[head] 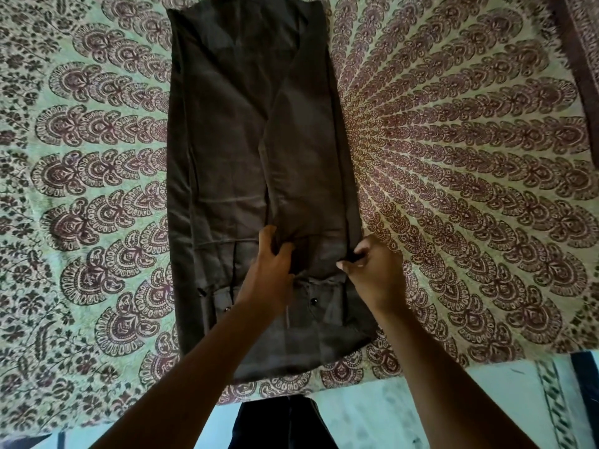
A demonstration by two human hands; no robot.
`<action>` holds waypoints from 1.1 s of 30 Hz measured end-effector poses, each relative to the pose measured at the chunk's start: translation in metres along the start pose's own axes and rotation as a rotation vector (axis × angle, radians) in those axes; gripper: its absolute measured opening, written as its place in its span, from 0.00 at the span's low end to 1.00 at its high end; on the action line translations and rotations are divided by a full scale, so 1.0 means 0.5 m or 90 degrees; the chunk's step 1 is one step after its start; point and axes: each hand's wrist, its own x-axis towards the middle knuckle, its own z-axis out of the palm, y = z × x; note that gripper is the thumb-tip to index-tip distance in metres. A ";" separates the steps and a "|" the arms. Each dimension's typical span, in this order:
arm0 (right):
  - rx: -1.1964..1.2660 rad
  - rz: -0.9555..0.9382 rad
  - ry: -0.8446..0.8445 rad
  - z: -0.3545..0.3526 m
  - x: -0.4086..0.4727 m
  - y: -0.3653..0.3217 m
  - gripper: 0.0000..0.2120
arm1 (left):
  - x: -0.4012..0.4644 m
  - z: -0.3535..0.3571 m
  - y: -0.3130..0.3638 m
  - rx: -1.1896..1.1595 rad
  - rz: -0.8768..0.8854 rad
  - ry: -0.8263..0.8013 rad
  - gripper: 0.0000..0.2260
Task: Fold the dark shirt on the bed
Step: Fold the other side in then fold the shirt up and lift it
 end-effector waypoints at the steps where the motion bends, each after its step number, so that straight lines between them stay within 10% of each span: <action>1: -0.004 -0.014 -0.017 0.001 -0.006 0.005 0.17 | -0.006 0.002 -0.002 0.012 0.007 0.019 0.22; 6: -0.042 -0.057 0.031 0.006 -0.026 0.014 0.18 | -0.042 0.010 -0.016 0.082 -0.063 0.222 0.14; 11: -0.133 -0.214 0.069 0.047 -0.066 0.009 0.16 | -0.079 0.040 -0.043 0.099 -0.223 0.147 0.18; 23: -0.140 -0.270 0.100 0.087 -0.086 0.036 0.09 | -0.067 0.036 -0.025 0.050 -0.166 0.131 0.08; 29: -0.261 -0.392 0.102 0.102 -0.085 0.014 0.24 | -0.059 0.050 -0.074 0.142 -0.072 0.311 0.13; 33: -0.356 -0.424 -0.004 0.142 -0.086 0.034 0.28 | -0.047 0.094 -0.138 0.153 -0.042 0.243 0.24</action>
